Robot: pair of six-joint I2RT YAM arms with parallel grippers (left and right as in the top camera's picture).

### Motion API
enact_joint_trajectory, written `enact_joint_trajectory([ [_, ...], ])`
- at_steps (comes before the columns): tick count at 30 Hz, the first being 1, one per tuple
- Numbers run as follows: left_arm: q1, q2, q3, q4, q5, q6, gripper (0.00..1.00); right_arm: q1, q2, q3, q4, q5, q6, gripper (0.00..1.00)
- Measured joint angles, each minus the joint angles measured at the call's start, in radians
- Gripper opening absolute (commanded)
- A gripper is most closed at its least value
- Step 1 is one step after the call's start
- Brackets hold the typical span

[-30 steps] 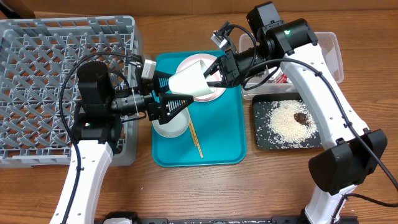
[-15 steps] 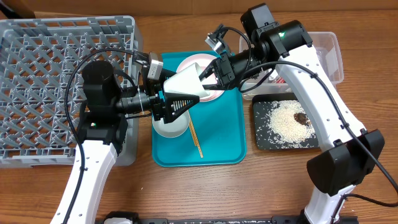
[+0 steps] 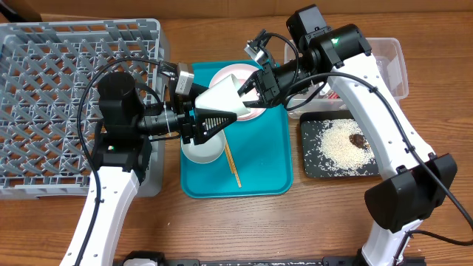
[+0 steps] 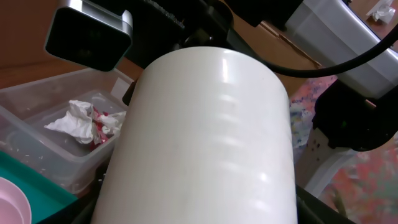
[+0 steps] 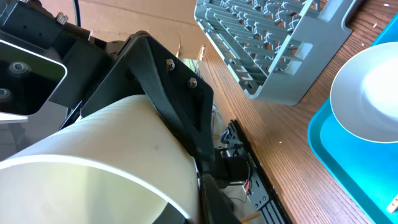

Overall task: Sort waste into correct bins and load items into the dishwasher
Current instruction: 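Hand the white cup from the right gripper to the left gripper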

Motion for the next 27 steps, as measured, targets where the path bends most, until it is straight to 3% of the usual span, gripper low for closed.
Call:
enact_joint_trajectory([
  [3, 0.0, 0.0, 0.0, 0.0, -0.001, 0.0, 0.62, 0.0, 0.0, 0.0, 0.0, 0.0, 0.0, 0.09],
  [4, 0.0, 0.0, 0.0, 0.0, -0.002, 0.0, 0.62, 0.0, 0.0, 0.0, -0.001, 0.001, 0.002, 0.22],
  [9, 0.0, 0.001, 0.0, -0.008, -0.047, 0.001, 0.58, 0.001, 0.0, 0.0, -0.008, 0.042, -0.001, 0.43],
  [15, 0.013, 0.001, 0.004, -0.249, -0.196, 0.09, 0.56, -0.031, 0.001, 0.0, -0.009, 0.189, 0.005, 0.55],
  [22, 0.09, 0.002, 0.004, -0.404, -0.37, 0.148, 0.54, -0.087, 0.001, 0.0, -0.095, 0.576, 0.053, 0.55],
  [27, 0.184, 0.001, 0.012, -0.627, -0.568, 0.167, 0.44, -0.146, 0.001, 0.0, -0.167, 0.868, 0.087, 0.54],
])
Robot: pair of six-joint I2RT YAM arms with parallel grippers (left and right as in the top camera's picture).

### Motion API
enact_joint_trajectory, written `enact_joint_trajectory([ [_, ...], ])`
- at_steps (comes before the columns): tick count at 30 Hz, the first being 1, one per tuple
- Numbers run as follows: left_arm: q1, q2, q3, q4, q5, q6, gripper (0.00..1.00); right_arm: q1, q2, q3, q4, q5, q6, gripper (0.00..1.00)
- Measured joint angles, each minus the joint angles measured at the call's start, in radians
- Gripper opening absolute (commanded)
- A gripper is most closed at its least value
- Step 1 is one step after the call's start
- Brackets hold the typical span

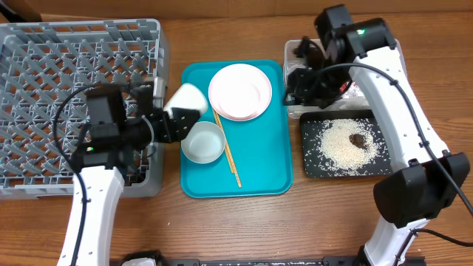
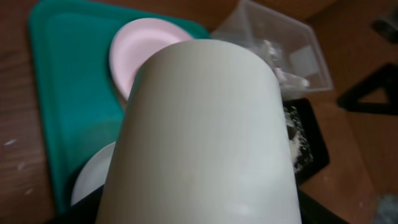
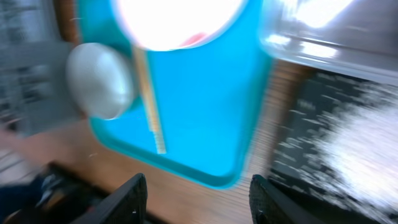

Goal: Sort waste into correct bins and load items into the dishwasher

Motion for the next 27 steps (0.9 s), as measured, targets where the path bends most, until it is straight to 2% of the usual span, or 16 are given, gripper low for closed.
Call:
enact_joint_trajectory([
  [3, 0.096, -0.003, 0.036, -0.171, -0.145, 0.021, 0.35, -0.091, -0.001, 0.0, -0.018, 0.087, 0.016, 0.55],
  [5, 0.138, -0.005, 0.079, -0.24, -0.23, 0.034, 0.25, -0.15, -0.005, 0.0, -0.028, 0.113, 0.019, 0.55],
  [11, 0.214, -0.019, 0.183, -0.323, -0.552, 0.053, 0.1, -0.219, -0.021, 0.0, -0.049, 0.14, 0.022, 0.56],
  [14, 0.214, -0.018, 0.183, -0.358, -0.646, 0.053, 0.09, -0.219, -0.022, 0.0, -0.05, 0.14, 0.024, 0.56],
  [18, 0.214, 0.014, 0.183, -0.391, -0.702, 0.052, 0.09, -0.219, -0.022, 0.0, -0.05, 0.14, 0.025, 0.56],
  [27, 0.214, 0.2, 0.183, -0.43, -0.753, 0.04, 0.05, -0.219, -0.022, 0.0, -0.05, 0.14, 0.025, 0.56],
])
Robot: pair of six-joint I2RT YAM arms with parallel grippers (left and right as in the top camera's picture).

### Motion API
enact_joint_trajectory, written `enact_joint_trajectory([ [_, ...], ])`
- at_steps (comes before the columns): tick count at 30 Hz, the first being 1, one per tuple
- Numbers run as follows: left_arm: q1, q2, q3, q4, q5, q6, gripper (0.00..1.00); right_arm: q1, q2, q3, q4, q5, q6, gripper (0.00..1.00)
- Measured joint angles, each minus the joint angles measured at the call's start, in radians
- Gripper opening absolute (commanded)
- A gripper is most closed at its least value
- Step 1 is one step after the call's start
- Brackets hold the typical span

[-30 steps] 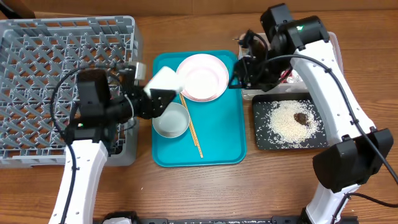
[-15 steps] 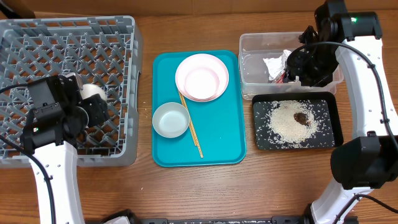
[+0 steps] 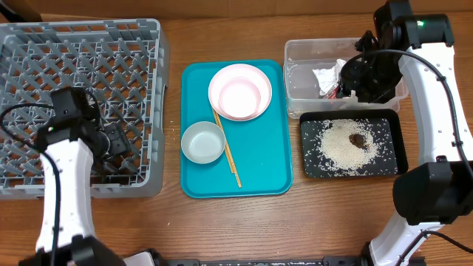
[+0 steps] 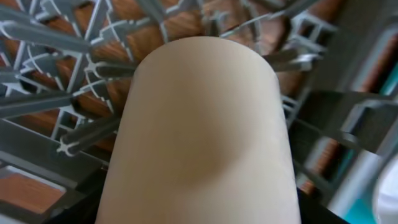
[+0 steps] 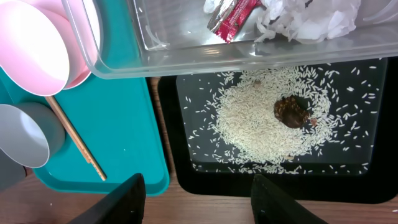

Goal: Sort waste into correct bins and load items into the dishwasher

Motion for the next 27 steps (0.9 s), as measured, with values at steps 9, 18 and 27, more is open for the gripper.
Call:
enact_joint_trajectory([
  [9, 0.003, 0.082, 0.0, 0.003, -0.027, -0.03, 1.0, 0.0, 0.0, 0.0, -0.01, -0.005, 0.004, 1.0],
  [18, -0.04, 0.065, 0.146, -0.053, 0.05, -0.008, 1.0, -0.06, 0.0, 0.0, -0.061, -0.042, 0.001, 1.0],
  [27, -0.517, -0.086, 0.17, 0.005, 0.105, 0.009, 1.0, -0.193, -0.012, 0.0, -0.069, -0.054, 0.015, 1.0],
])
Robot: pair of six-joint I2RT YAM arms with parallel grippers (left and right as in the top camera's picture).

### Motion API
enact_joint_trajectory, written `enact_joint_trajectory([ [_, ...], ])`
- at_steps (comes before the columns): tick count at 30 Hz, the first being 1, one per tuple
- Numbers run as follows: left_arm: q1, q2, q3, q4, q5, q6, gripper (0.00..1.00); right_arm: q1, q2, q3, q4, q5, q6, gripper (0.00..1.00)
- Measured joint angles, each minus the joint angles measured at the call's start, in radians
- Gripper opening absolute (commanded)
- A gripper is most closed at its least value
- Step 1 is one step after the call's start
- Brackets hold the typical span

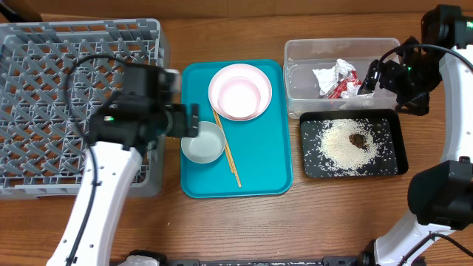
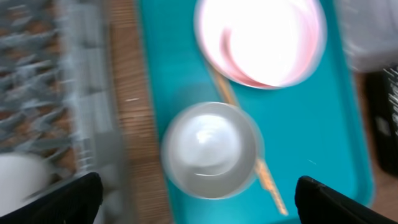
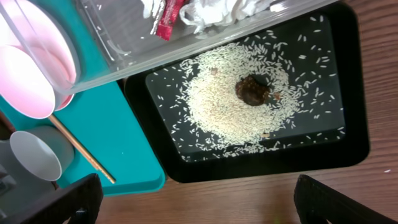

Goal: Sort waste into correct bins and load items into the dishwasher

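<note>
My left gripper (image 1: 190, 122) is open and empty over the left edge of the teal tray (image 1: 273, 174), just above a small grey bowl (image 2: 211, 149). The left wrist view is blurred. In it a white cup (image 2: 18, 177) shows low on the left, among the bars of the grey dish rack (image 1: 44, 66). A pink plate with a pink bowl (image 1: 240, 92) and a chopstick (image 1: 228, 157) also lie on the tray. My right gripper (image 1: 375, 76) is open and empty, high over the clear bin (image 1: 295, 52).
The clear bin holds crumpled paper and a red wrapper (image 1: 338, 83). In front of it a black tray (image 1: 392, 166) carries scattered rice and a brown lump (image 3: 252, 90). The rack fills the table's left side, and bare wood runs along the front.
My left gripper held the white cup down inside the rack. It is now open and empty over the small bowl, and the cup lies in the rack. The right gripper has moved further right.
Both grippers were at the white cup above the tray. Then my left gripper alone held it beside the tray's left edge while the right was back over the bin. Then the cup was down in the rack. Now it lies there, released.
</note>
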Motion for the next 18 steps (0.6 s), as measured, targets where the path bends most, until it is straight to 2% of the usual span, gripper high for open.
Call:
enact_joint_trajectory([
  [2, -0.107, 0.028, 0.0, 0.016, 0.002, 0.0, 1.0, 0.001, 0.0, 0.0, 0.0, -0.005, 0.001, 1.0],
  [5, -0.204, 0.102, 0.0, 0.027, 0.005, 0.001, 0.89, 0.001, 0.0, 0.0, 0.0, -0.008, 0.001, 1.0],
  [10, -0.268, 0.269, -0.001, 0.032, 0.004, 0.004, 0.72, 0.001, 0.0, 0.0, -0.001, -0.011, 0.001, 1.0],
  [14, -0.28, 0.407, -0.002, 0.032, 0.005, 0.008, 0.38, 0.0, 0.0, 0.0, -0.001, -0.011, 0.0, 1.0],
  [18, -0.28, 0.494, -0.002, 0.029, 0.004, 0.004, 0.36, 0.0, -0.001, 0.0, -0.001, -0.011, 0.001, 1.0],
])
